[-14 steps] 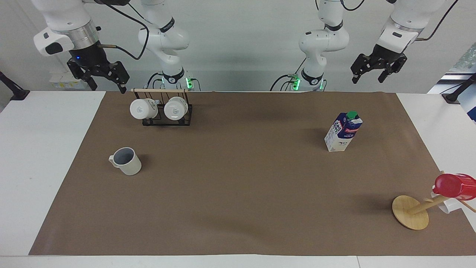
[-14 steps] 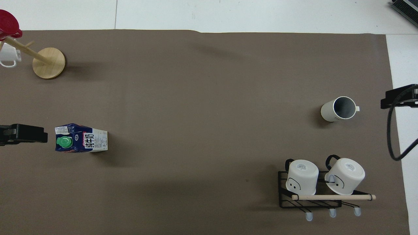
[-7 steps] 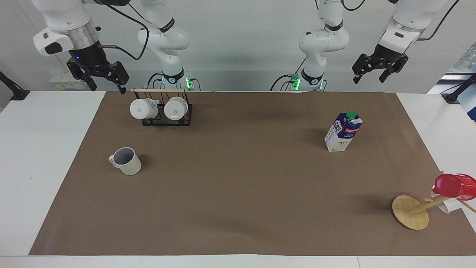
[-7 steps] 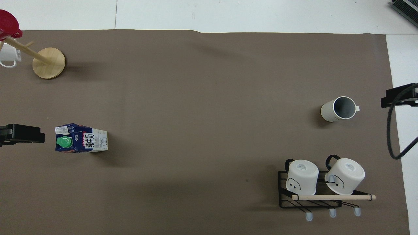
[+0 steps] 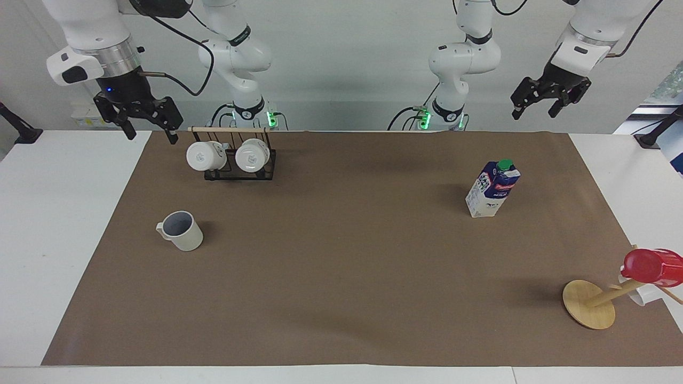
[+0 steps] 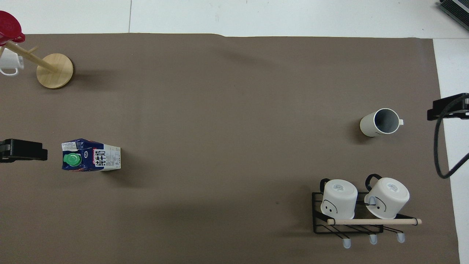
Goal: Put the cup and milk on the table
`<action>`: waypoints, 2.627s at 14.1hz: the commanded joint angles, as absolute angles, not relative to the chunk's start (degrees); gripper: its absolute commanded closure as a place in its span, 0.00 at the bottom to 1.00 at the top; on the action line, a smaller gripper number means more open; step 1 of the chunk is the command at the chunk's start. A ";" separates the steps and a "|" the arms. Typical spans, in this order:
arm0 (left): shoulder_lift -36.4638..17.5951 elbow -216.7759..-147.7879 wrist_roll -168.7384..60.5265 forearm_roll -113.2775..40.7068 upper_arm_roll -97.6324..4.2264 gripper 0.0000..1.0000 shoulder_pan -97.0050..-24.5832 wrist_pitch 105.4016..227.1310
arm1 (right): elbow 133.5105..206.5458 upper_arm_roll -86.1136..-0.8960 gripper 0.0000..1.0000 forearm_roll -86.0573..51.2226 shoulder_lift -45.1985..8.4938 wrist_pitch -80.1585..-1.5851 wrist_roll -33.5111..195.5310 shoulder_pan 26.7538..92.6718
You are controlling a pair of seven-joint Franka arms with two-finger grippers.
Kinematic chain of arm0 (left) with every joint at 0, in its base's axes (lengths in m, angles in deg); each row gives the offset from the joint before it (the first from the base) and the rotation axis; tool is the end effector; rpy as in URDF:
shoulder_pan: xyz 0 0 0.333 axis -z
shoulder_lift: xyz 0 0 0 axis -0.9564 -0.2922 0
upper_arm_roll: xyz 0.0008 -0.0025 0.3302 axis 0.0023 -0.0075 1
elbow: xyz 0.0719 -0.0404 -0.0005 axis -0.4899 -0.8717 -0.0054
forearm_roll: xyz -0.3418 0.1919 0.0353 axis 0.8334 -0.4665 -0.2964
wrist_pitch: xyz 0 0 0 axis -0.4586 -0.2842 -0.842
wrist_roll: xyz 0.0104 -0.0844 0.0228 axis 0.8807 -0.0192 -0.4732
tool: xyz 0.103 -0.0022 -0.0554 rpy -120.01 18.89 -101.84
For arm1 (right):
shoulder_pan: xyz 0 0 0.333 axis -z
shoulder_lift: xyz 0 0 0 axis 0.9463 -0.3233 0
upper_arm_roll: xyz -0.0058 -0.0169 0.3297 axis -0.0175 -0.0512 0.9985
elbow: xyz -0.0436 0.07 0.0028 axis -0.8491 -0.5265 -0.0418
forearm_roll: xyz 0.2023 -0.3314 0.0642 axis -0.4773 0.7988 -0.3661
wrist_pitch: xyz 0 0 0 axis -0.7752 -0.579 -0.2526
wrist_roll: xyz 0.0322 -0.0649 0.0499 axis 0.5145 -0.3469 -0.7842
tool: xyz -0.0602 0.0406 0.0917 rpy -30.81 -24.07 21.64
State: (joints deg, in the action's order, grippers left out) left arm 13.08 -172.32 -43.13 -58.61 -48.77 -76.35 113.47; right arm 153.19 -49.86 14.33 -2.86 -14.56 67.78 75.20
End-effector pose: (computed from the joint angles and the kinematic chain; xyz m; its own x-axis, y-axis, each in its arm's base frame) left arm 0.4731 -0.0261 0.6593 0.9987 0.0458 -0.0224 0.0464 -0.9985 0.0295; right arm 0.5559 -0.0335 0.6602 0.9862 -0.1449 0.0804 -0.1463 -0.9891 0.0130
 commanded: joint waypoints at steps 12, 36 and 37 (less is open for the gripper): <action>14.07 -174.67 -42.71 -59.14 -49.04 0.00 -76.70 112.96 | 170.85 -49.91 0.00 14.14 -8.37 -37.96 68.79 78.52; 11.00 -200.87 -34.36 -59.14 -49.04 0.00 -76.18 145.03 | 180.18 -49.74 1.00 14.14 -14.88 -50.63 68.64 77.38; 10.91 -200.96 -34.36 -59.22 -49.04 0.00 -76.17 145.30 | 180.01 -49.74 1.00 14.14 -14.62 -50.54 66.44 77.20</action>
